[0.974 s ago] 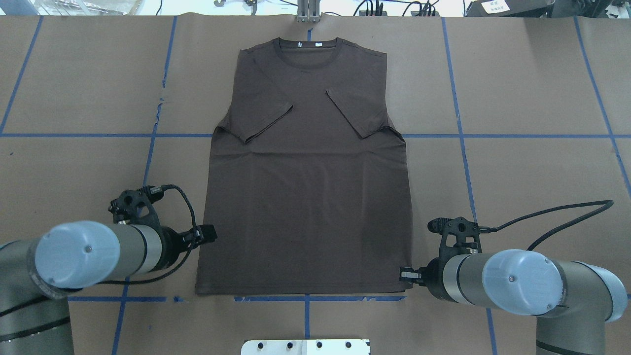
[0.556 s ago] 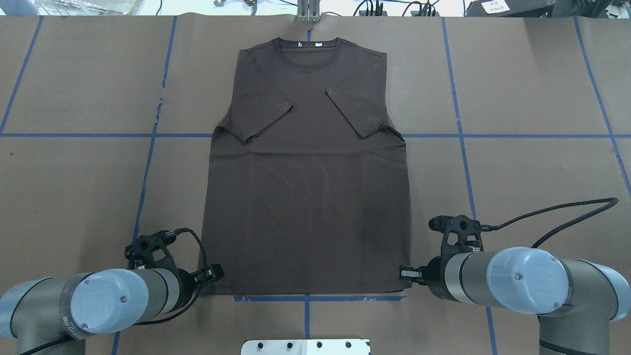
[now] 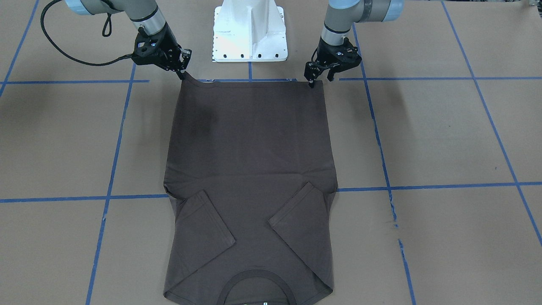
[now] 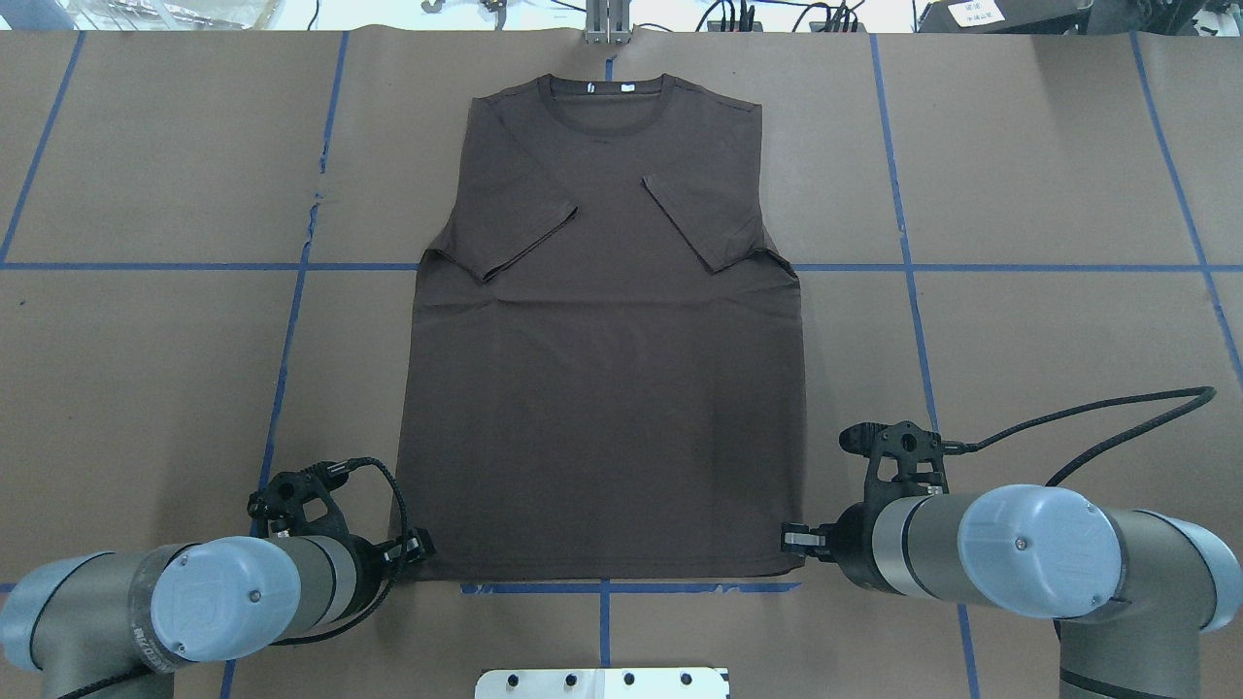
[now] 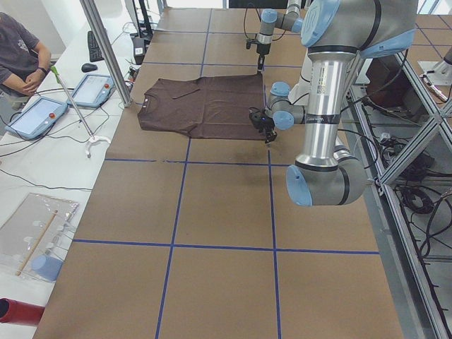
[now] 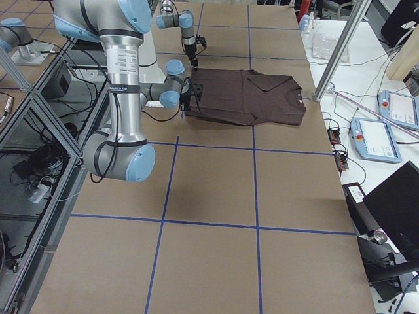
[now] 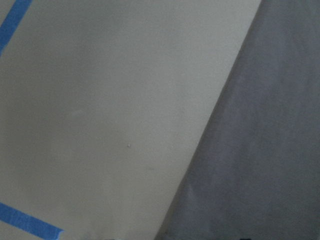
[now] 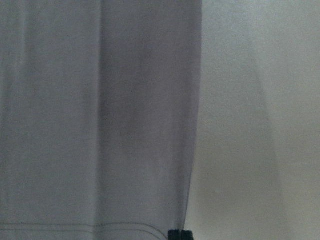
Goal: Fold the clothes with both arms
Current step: 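Move the left gripper to the hem and grasp both hem corners, then lift the hem with both grippers and fold it toward the collar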
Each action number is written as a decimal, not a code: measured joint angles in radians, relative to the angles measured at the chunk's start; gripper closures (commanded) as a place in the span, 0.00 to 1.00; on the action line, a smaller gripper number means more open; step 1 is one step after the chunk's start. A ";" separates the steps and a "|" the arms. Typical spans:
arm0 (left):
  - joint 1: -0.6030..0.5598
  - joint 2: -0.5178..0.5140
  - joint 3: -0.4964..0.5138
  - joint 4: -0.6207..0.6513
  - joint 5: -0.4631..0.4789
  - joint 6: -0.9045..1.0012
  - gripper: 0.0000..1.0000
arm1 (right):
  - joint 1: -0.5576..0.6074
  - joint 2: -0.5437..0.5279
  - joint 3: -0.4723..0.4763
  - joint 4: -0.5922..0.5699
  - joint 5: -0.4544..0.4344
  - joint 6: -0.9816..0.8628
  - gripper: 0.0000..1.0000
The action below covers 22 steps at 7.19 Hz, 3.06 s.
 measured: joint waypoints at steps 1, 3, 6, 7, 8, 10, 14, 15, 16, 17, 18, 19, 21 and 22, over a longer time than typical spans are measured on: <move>0.001 0.000 0.000 0.003 0.000 0.000 0.51 | 0.000 0.001 0.000 0.000 0.000 0.000 1.00; 0.002 -0.001 -0.001 0.013 0.000 0.000 0.85 | 0.000 0.000 0.006 0.000 0.000 0.000 1.00; 0.009 -0.042 -0.005 0.085 0.000 0.000 1.00 | 0.002 -0.007 0.014 -0.001 0.000 0.000 1.00; 0.009 -0.050 -0.007 0.095 0.000 0.002 1.00 | 0.003 -0.008 0.014 -0.001 0.000 0.000 1.00; 0.009 -0.053 -0.013 0.099 -0.001 0.004 1.00 | 0.003 -0.009 0.014 -0.001 0.001 0.000 1.00; 0.009 -0.046 -0.068 0.104 -0.003 0.015 1.00 | 0.004 -0.016 0.028 -0.001 0.016 0.000 1.00; 0.093 0.007 -0.264 0.208 -0.007 0.052 1.00 | -0.048 -0.107 0.164 -0.001 0.136 0.001 1.00; 0.149 0.044 -0.312 0.215 -0.007 0.054 1.00 | -0.069 -0.134 0.199 -0.001 0.170 0.001 1.00; 0.208 0.080 -0.351 0.217 -0.005 0.056 1.00 | -0.081 -0.159 0.231 -0.001 0.204 0.000 1.00; 0.253 0.097 -0.375 0.217 -0.003 0.056 1.00 | -0.085 -0.174 0.248 0.000 0.225 -0.001 1.00; 0.282 0.098 -0.385 0.217 -0.003 0.052 1.00 | -0.086 -0.178 0.254 0.000 0.233 -0.003 1.00; 0.292 0.082 -0.386 0.216 -0.004 0.047 1.00 | -0.083 -0.175 0.251 0.000 0.236 -0.005 1.00; 0.224 0.039 -0.383 0.215 -0.012 0.062 1.00 | -0.029 -0.140 0.217 0.000 0.243 -0.018 1.00; 0.155 0.020 -0.379 0.216 -0.018 0.103 1.00 | 0.033 -0.111 0.185 0.001 0.264 -0.045 1.00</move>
